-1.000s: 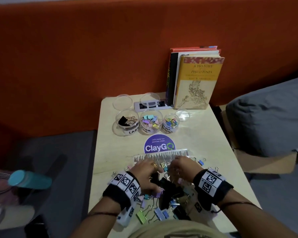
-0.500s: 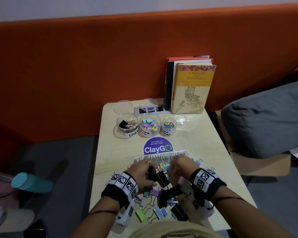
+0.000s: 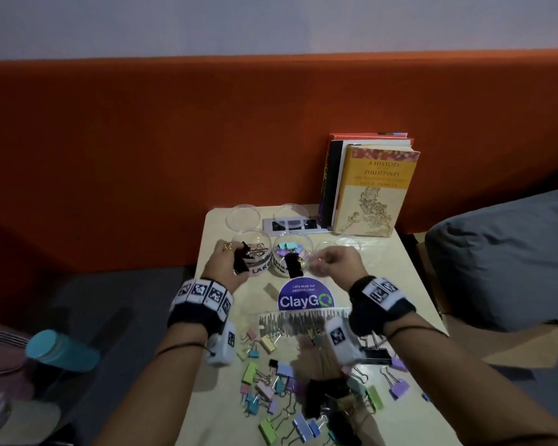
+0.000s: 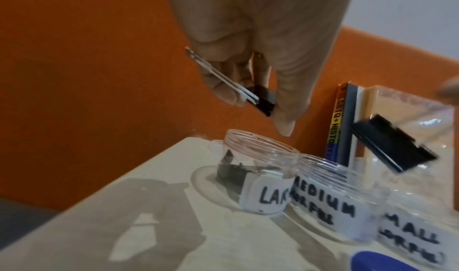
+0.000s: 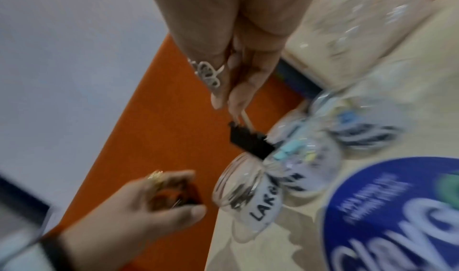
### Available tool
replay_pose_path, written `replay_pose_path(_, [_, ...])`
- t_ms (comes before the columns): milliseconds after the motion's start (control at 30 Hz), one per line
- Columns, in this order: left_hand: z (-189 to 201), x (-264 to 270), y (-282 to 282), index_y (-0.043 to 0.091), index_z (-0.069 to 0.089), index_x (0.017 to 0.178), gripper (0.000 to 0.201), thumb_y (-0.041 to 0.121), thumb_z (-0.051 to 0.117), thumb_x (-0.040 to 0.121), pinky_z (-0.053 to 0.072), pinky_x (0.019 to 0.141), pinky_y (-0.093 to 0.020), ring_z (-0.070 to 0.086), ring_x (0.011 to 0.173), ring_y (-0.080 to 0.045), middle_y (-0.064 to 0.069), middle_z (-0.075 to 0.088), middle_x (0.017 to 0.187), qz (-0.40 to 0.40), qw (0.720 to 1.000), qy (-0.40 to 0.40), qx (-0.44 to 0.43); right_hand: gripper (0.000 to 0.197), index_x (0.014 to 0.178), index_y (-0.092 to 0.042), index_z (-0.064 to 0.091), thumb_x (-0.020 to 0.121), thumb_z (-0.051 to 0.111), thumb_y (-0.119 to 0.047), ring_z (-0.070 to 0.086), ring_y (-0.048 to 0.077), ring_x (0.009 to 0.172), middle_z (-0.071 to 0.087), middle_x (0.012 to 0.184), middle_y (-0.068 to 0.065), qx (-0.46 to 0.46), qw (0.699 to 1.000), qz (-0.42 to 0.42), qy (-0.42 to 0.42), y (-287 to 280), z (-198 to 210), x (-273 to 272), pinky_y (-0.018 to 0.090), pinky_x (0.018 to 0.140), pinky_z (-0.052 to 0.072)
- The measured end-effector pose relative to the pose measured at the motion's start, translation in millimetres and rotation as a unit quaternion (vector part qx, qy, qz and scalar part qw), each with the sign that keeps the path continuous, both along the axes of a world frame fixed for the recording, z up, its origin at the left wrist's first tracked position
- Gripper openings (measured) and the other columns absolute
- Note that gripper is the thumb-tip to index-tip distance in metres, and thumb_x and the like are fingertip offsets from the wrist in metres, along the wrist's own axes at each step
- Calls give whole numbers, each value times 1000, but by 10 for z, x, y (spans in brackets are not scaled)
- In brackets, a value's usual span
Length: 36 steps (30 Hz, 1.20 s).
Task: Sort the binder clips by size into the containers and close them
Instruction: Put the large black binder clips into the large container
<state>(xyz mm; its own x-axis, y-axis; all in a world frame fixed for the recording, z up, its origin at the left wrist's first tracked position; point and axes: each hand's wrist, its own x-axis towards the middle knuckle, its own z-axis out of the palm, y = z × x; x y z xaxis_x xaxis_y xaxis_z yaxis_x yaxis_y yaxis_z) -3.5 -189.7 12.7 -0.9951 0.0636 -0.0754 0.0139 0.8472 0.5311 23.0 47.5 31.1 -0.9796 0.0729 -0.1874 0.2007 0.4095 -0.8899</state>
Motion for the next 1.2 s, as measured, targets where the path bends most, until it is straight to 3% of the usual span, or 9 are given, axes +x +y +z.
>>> replay_pose_path(167, [67, -398, -30, 5, 42, 136, 67, 23, 73, 79, 43, 102, -33, 50, 121, -27, -10, 43, 134, -39, 992, -34, -115, 22, 106, -2, 67, 85, 62, -6, 65, 21, 92, 71, 103, 12, 125, 984, 62, 110, -588, 191, -478, 19, 79, 47])
replay_pose_path(300, [2, -499, -2, 11, 58, 115, 44, 21, 73, 75, 51, 89, -34, 60, 108, -28, -9, 62, 119, -62, 986, -49, -146, 16, 88, 2, 73, 82, 60, -4, 63, 37, 85, 70, 88, 26, 229, 948, 154, 158, -857, 102, -750, 40, 81, 51])
replay_pose_path(433, [-164, -485, -13, 10, 59, 111, 36, 24, 67, 79, 50, 83, -33, 62, 102, -30, -13, 67, 109, -36, 993, -62, -89, 17, 64, 1, 65, 71, 53, 12, 56, 34, 71, 52, 71, 21, 297, 916, 230, 138, -1013, -81, -930, 34, 65, 41])
replay_pose_path(600, [-241, -478, -82, 12, 62, 112, 37, 20, 71, 77, 48, 81, -27, 63, 101, -29, -12, 69, 106, -16, 997, -67, -26, 22, 105, 0, 63, 91, 49, -10, 60, 33, 96, 59, 106, 20, 410, 853, 313, 82, -1066, -264, -1014, 36, 75, 47])
replay_pose_path(733, [-241, -448, -136, 14, 57, 125, 53, 19, 76, 75, 41, 78, -18, 62, 102, -22, -9, 65, 115, -27, 998, -51, 29, 29, 111, -15, 62, 91, 47, -29, 57, 31, 103, 66, 105, 13, 360, 879, 286, 123, -930, -356, -956, 37, 84, 45])
replay_pose_path(867, [-160, -524, -249, 15, 52, 133, 63, 15, 77, 75, 34, 93, -11, 51, 112, -17, -7, 47, 128, 36, 992, 59, 105, 37, 117, -17, 61, 81, 54, -17, 49, 25, 117, 65, 118, 5, 298, 920, 195, 160, -735, -380, -882, 42, 101, 39])
replay_pose_path(967, [-44, -654, -257, 23, 47, 137, 67, 22, 76, 76, 36, 105, -26, 50, 117, -21, -7, 49, 126, 30, 996, 53, 69, 32, 107, -15, 68, 78, 54, -11, 49, 26, 115, 66, 115, 5, 295, 924, 196, 146, -701, -384, -853, 41, 99, 41])
replay_pose_path(1067, [54, -737, -103, 29, 42, 139, 74, 27, 77, 74, 18, 117, -50, 49, 124, -18, 2, 50, 133, -18, 1000, -5, -20, 31, 107, -15, 68, 80, 52, -9, 49, 27, 115, 65, 115, 6, 286, 931, 179, 138, -690, -390, -823, 38, 99, 39])
replay_pose_path(1200, [43, -774, 142, 28, 46, 131, 66, 15, 76, 73, -3, 119, -53, 47, 128, -14, 7, 55, 132, -96, 992, -42, -76, 24, 101, -11, 70, 81, 56, -8, 53, 30, 106, 66, 107, 9, 219, 961, 88, 146, -615, -390, -787, 40, 95, 44])
